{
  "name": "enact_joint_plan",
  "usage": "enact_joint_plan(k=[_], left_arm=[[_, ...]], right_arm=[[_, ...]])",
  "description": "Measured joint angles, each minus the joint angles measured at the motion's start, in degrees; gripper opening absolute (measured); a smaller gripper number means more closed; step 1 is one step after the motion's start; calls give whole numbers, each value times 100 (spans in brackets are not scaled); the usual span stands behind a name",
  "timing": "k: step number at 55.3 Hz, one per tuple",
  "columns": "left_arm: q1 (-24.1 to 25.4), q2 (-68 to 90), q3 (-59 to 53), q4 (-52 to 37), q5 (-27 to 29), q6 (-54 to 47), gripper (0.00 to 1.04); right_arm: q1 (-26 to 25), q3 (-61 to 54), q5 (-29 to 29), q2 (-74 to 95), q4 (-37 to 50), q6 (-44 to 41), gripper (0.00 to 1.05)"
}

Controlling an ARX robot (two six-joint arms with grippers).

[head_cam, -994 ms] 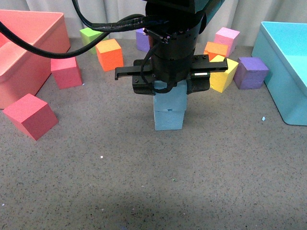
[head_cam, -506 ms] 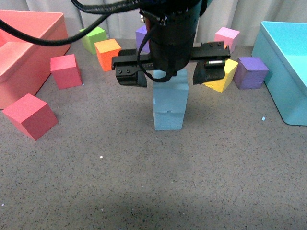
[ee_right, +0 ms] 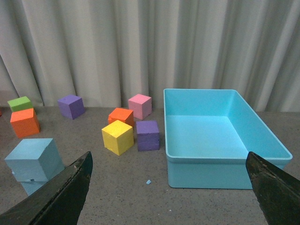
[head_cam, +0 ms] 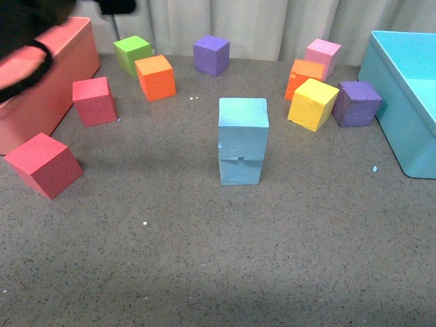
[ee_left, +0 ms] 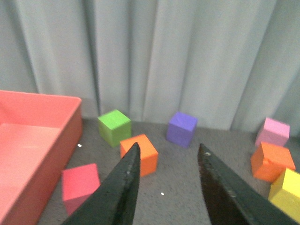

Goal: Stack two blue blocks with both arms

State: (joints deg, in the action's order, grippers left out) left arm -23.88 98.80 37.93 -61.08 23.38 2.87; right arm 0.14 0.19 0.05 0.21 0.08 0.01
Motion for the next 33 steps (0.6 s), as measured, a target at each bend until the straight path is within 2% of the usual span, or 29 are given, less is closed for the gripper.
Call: enact_joint_plan(k=[12,20,33], left_arm=[[625,-940,-1593,-603,-597,-153,4],[977,-1703,-2310,-531,-1016,-201,4],[1416,-2730,-2946,-107,-1360,-225,4]], right_arm=[[0,0,-15,0,0,0,95],[0,0,-7,0,0,0,95],[0,0,-13,0,0,0,95]])
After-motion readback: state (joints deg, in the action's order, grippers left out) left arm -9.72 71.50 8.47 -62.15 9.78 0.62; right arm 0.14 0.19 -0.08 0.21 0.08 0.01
